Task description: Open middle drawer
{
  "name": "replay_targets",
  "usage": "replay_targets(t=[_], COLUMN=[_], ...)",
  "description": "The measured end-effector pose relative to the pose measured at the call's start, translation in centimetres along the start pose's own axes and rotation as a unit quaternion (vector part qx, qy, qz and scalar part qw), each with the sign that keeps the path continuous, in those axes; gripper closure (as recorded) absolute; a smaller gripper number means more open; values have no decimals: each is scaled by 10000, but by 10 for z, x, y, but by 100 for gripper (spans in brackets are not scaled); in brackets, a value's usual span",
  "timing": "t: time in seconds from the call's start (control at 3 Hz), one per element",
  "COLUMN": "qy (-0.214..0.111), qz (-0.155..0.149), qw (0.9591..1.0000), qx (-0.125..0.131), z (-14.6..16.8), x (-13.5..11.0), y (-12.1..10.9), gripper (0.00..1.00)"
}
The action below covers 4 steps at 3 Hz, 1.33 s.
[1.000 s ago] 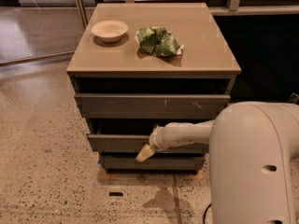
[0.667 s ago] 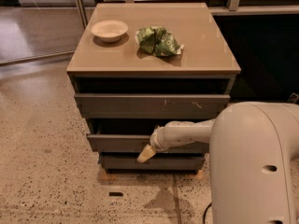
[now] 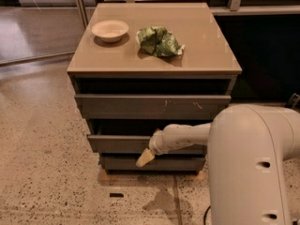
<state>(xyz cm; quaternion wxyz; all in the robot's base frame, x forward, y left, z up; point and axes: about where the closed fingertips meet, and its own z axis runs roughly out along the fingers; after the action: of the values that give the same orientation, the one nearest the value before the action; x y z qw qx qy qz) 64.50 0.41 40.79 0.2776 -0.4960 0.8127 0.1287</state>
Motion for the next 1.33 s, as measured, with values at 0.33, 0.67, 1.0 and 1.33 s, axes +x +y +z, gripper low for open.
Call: replay_targets(t=[0.33, 0.67, 1.0, 1.33], qy=[0, 18, 19, 20], qz=[0, -10, -10, -55], qw=[10000, 9997, 9997, 9993], qx=[0, -227, -228, -374], z=[0, -8, -8, -3], x=[0, 1, 1, 1], y=[0, 15, 15, 24], gripper=[0, 0, 0, 0])
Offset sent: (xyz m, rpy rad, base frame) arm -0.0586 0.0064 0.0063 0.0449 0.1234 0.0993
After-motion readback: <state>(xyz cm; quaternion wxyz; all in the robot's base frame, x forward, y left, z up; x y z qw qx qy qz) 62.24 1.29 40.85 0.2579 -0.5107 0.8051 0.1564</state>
